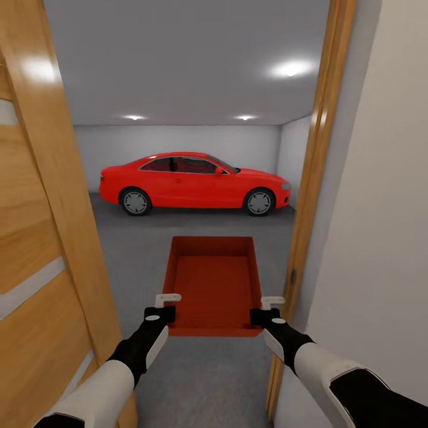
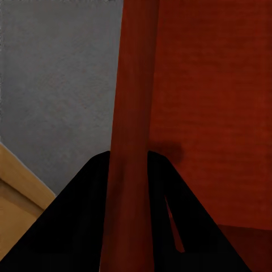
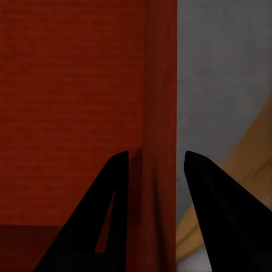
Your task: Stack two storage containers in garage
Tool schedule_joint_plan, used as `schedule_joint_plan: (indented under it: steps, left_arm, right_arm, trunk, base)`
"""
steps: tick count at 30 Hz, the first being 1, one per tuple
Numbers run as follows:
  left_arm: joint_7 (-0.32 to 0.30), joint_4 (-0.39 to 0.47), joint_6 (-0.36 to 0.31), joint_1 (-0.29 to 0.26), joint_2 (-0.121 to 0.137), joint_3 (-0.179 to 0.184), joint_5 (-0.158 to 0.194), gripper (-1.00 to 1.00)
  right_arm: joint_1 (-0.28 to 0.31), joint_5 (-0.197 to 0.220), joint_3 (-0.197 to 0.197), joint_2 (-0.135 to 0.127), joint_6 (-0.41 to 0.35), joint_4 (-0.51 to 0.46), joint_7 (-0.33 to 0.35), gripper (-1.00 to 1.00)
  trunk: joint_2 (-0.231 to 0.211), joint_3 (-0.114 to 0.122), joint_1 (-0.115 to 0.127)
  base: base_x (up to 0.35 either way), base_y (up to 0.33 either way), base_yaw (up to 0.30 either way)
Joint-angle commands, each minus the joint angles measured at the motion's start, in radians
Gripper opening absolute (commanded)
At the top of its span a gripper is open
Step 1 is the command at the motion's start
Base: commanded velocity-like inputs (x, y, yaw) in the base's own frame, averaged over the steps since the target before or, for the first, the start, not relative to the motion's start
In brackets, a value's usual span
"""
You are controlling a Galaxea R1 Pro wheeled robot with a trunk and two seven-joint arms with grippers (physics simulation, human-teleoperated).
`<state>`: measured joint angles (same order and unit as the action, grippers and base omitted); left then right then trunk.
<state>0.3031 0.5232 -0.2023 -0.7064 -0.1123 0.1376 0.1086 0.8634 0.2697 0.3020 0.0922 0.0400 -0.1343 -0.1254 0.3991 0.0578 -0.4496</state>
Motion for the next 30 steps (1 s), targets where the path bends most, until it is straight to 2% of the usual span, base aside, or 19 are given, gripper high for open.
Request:
schedule_joint_plan:
  steps: [1, 20, 30]
  left_arm:
    - [0.011, 0.005, 0.006, -0.001, 0.036, -0.080, -0.015, -1.00]
    - [0.011, 0.005, 0.006, -0.001, 0.037, -0.080, -0.015, -1.00]
    - [0.011, 0.006, 0.006, -0.001, 0.036, -0.079, -0.015, -1.00]
  right_arm:
    - [0.000, 0.017, -0.014, -0.006, 0.004, 0.007, -0.006, -1.00]
    - [0.000, 0.017, -0.014, -0.006, 0.003, 0.007, -0.007, -1.00]
    - [0.000, 0.017, -0.014, -0.007, 0.002, 0.007, -0.006, -1.00]
  trunk:
    - [0.001, 0.000, 0.000]
    - [0.001, 0.000, 0.000]
    - [0.001, 0.000, 0.000]
  base:
    - [0.000, 0.160, 0.000]
    - [0.000, 0.076, 0.000]
    - [0.000, 0.008, 0.000]
